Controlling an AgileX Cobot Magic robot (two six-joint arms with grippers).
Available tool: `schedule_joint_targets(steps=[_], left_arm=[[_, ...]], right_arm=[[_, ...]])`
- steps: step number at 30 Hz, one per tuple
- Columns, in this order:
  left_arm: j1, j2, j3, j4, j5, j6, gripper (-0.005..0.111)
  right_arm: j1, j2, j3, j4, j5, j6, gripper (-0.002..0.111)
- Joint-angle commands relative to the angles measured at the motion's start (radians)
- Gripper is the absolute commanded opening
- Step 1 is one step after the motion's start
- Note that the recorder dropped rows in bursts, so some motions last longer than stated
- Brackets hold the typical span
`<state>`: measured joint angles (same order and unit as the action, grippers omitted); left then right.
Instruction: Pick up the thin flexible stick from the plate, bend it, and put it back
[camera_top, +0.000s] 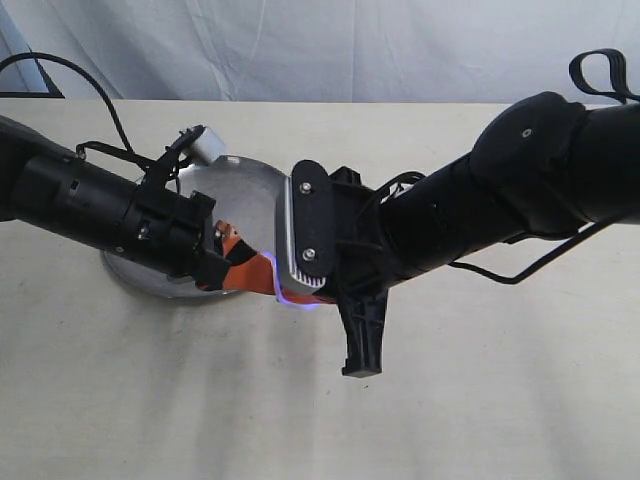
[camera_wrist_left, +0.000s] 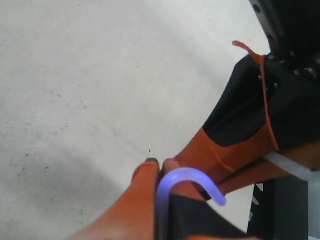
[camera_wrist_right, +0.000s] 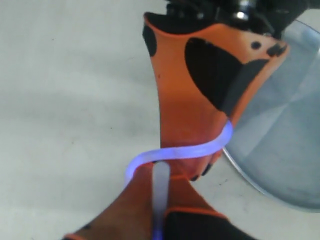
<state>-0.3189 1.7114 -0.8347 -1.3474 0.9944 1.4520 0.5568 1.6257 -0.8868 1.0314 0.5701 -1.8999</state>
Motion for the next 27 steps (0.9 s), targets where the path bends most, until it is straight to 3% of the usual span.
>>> schedule_joint_targets(steps=[1,10,18,27], left_arm=[[-0.002,-0.007,-0.020,-0.201,-0.014,-0.043,0.000],[-0.002,-0.007,-0.020,-0.201,-0.016,-0.049,0.000],[-0.002,-0.007,-0.020,-0.201,-0.029,-0.066,0.000],[-0.002,-0.007,-0.020,-0.194,-0.030,-0.084,0.000]], right_arm=[[0.033,0.008,0.013,-0.048,0.149,-0.105,-0.001],[0.033,0.008,0.013,-0.081,0.125,-0.161,-0.001],[0.121,0.008,0.013,-0.149,0.041,-0.195,-0.001],[0.131,0.008,0.013,-0.197,0.015,-0.195,-0.001]])
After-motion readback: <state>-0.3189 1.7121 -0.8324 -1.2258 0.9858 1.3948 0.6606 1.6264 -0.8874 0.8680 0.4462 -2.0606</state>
